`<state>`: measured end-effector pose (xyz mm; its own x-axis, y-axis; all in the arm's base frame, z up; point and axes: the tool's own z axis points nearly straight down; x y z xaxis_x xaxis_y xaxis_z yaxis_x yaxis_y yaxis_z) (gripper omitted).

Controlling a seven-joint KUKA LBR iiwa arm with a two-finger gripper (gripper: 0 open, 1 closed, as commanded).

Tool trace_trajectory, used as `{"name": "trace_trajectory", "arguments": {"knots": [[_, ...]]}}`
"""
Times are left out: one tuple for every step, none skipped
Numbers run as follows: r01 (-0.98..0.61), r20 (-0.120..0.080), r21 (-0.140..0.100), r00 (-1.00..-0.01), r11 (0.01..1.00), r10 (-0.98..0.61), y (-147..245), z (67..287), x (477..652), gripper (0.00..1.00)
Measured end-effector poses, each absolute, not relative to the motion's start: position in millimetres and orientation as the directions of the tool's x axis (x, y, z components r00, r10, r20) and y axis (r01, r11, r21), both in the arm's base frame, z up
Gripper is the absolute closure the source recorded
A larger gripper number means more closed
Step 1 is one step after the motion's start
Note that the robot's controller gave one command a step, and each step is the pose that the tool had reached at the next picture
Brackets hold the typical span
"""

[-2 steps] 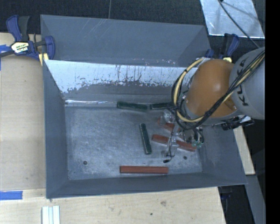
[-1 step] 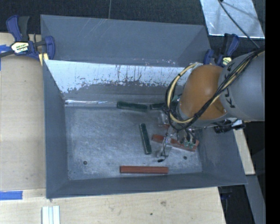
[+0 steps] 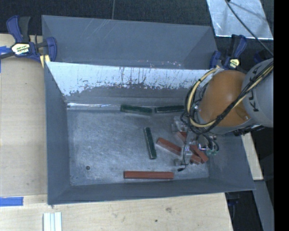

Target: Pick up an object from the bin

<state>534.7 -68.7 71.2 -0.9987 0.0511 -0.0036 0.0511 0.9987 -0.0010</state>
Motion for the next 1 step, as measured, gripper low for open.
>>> {"name": "trace_trajectory", "arguments": {"knots": [[0.051,-0.007,0.0,-0.999,0.999,0.051,-67.7,72.0,535.5,1.0]]}}
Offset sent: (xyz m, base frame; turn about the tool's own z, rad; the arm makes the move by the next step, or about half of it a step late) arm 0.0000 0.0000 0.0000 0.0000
